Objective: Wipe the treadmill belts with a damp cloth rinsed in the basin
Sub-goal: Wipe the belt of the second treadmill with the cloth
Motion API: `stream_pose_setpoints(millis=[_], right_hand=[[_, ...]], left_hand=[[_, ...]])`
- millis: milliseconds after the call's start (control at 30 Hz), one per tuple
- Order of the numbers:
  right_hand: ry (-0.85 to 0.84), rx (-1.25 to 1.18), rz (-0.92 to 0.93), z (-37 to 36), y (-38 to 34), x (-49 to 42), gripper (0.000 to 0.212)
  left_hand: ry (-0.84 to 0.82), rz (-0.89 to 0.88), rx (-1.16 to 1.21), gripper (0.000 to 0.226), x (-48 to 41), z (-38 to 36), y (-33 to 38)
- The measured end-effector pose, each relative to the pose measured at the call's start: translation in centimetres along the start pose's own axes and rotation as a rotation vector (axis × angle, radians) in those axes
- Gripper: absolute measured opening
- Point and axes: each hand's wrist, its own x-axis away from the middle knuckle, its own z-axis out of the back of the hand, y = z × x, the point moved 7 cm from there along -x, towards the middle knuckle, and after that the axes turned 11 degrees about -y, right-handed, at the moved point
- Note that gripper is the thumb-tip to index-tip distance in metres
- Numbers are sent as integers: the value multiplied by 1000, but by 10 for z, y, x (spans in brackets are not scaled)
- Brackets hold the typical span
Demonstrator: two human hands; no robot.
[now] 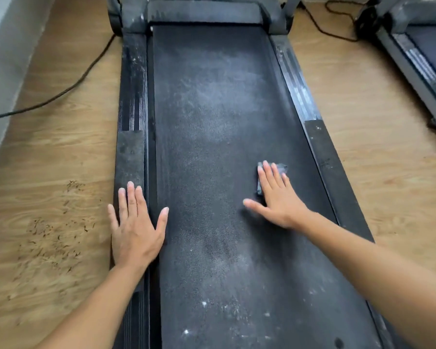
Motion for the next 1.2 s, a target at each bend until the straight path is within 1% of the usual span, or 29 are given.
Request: stream_pose_setpoints(millis=[100,133,200,233,300,367,433,467,533,667,733,800,900,1000,1067,1100,1167,1200], right_hand=[[-2,58,25,-72,6,128,105],[-3,90,36,-90,8,158,103],[-22,141,44,-107,22,177,98],[-11,137,25,-100,30,164,98],[53,35,-75,-63,46,110,99],[161,-94,-191,-14,71,39,107],[192,-212,-286,30,90,-22,118],[200,-216,-311,43,92,-43,117],[228,-198,-348,58,87,-72,110],[244,-262,-427,68,64,-90,111],[237,-244,-381,79,31,-110,108],[244,-157,-252,91,-26,-145,104],[232,-51,-50,93,-134,-195,99],[199,43,145,80,-223,-213,91],[151,82,237,75,-238,-206,85],[134,103,285,76,-230,-199,85],[118,173,329,77,-192,-182,91],[120,172,297,80,-162,-176,96]], left_hand=[[17,23,-26,91,2,-1,4],[23,29,-30,91,2,-1,3],[34,38,-35,91,2,-3,3],[38,36,-36,90,2,-2,3],[51,32,-37,90,2,-2,4],[59,44,-32,89,1,-2,1],[74,42,-34,88,2,-1,2],[81,40,-36,87,2,0,2],[82,36,-38,87,1,2,3],[72,33,-51,88,1,2,4],[66,29,-50,88,2,2,4],[77,30,-49,88,1,2,3],[66,32,-67,88,0,1,4],[60,35,-67,88,1,1,3],[63,36,-63,88,1,2,2],[60,33,-64,88,1,3,3],[47,35,-69,88,1,3,5],[44,36,-71,88,1,3,5]])
